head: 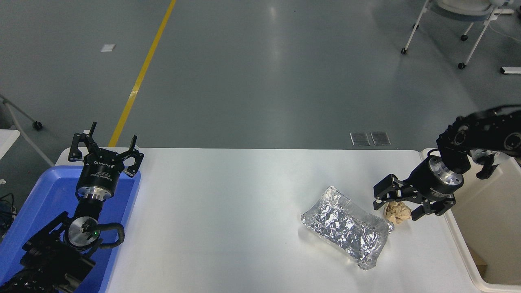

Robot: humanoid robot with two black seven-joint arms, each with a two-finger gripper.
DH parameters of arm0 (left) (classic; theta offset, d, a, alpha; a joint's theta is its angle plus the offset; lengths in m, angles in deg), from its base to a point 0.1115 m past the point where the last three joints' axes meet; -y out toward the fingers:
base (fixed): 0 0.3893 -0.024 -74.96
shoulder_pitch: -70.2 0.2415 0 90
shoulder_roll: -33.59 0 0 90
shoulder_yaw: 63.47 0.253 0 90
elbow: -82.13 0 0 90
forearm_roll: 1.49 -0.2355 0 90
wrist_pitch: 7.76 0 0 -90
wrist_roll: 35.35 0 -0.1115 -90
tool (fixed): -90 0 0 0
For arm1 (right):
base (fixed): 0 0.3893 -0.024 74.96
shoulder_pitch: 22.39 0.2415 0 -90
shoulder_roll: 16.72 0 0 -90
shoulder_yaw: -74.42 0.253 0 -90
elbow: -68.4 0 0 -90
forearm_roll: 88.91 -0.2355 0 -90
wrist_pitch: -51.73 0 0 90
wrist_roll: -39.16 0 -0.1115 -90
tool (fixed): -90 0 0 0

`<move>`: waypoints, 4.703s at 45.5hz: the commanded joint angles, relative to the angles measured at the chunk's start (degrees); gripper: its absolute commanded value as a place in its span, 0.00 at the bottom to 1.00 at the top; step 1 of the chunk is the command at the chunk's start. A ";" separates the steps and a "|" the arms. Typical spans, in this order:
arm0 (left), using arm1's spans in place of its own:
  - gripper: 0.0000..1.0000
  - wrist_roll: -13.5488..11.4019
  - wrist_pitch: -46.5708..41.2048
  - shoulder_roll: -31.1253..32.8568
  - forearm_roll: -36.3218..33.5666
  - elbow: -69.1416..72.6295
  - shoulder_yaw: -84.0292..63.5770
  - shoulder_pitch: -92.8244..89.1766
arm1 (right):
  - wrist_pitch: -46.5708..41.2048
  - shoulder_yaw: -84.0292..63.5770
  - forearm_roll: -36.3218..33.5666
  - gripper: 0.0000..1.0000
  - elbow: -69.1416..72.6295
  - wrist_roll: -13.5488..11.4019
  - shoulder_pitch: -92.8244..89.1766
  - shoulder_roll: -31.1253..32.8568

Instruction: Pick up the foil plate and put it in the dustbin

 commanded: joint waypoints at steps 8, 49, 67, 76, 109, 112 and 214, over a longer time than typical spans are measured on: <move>1.00 0.09 0.08 0.00 -0.10 0.00 0.07 -0.06 | 6.28 4.16 4.42 0.95 -7.85 -0.49 -13.68 -4.16; 1.00 0.18 0.17 0.00 -0.10 -0.09 0.07 -0.06 | 5.67 6.10 4.52 0.00 -7.94 -0.40 -13.08 -2.05; 1.00 0.18 0.17 0.00 -0.10 0.00 0.07 0.03 | -1.97 -11.56 1.88 0.00 11.48 -0.40 23.47 8.93; 1.00 0.18 0.17 0.00 -0.10 0.00 0.07 0.03 | -4.26 -21.76 -0.05 0.00 20.27 -0.22 42.72 9.55; 1.00 0.18 0.17 0.00 -0.10 0.00 0.07 0.03 | -4.26 -33.71 -1.11 0.00 23.80 -0.22 63.49 5.24; 1.00 0.18 0.08 0.00 -0.10 0.00 0.07 -0.06 | -4.26 -35.65 1.69 0.00 21.34 -0.14 63.22 7.44; 1.00 0.35 0.34 0.00 -0.19 -0.09 0.07 -0.15 | 27.91 8.17 19.46 1.00 -15.28 -3.56 -10.40 19.30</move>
